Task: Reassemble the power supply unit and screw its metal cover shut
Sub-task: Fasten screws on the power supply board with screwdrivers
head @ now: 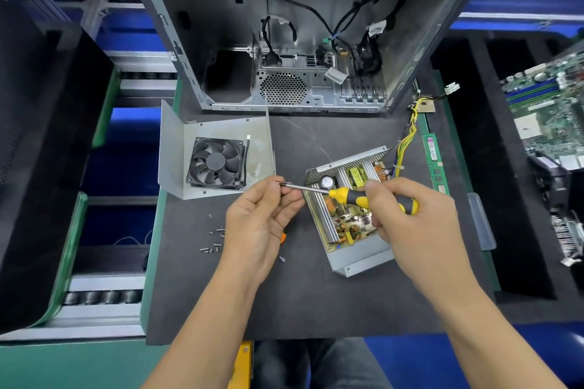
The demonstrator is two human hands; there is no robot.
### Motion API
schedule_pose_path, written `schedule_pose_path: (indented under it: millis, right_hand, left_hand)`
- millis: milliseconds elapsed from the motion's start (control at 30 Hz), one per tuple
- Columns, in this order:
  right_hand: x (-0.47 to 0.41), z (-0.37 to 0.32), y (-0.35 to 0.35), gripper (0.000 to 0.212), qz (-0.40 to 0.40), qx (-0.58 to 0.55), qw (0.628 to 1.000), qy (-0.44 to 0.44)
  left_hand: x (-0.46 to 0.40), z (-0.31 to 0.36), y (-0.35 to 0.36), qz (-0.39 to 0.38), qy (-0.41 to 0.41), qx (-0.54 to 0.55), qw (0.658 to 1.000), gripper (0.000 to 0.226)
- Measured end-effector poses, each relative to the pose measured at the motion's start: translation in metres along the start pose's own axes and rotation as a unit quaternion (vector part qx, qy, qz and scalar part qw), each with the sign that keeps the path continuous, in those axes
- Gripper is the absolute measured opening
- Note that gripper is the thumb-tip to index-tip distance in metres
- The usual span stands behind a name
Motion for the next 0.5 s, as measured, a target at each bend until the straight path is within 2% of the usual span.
schedule_pose_path:
  millis: [67,133,200,233,300,500]
  right_hand:
    - [0.001,0.007,0.000,0.023,0.002,-0.014,1.000,0.027]
    - [0.001,0.012,0.002,0.015,0.017,-0.088,0.994,0.061]
    - [0.001,0.020,0.007,0.028,0.030,-0.187,0.978,0.092]
    - [0.001,0.023,0.009,0.027,0.033,-0.221,0.969,0.100]
    - [-0.002,0.025,0.010,0.018,0.041,-0.254,0.962,0.095]
    - [-0.012,0.016,-0.001,0.026,0.153,-0.252,0.955,0.029]
  left_hand:
    - [0.000,-0.001,0.001,0.001,0.001,-0.006,1.000,0.018]
    - [0.000,-0.002,0.002,0.002,0.001,-0.008,1.000,0.018]
    - [0.000,-0.001,0.003,0.003,0.003,-0.007,1.000,0.016]
    - [0.000,0.000,0.003,0.005,0.004,-0.007,1.000,0.015]
    - [-0.001,0.002,0.003,0.006,0.006,-0.007,1.000,0.014]
    - [0.000,-0.002,0.007,0.006,0.008,-0.037,0.999,0.011]
Point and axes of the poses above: each hand's wrist, its own x-axis away from the middle knuckle, its own y-axis out of the palm, z = x × y, the point moved 10 cm from there along -x, towards the middle knuckle, and after that the axes turned 15 degrees about -y, right-handed, at the moved point
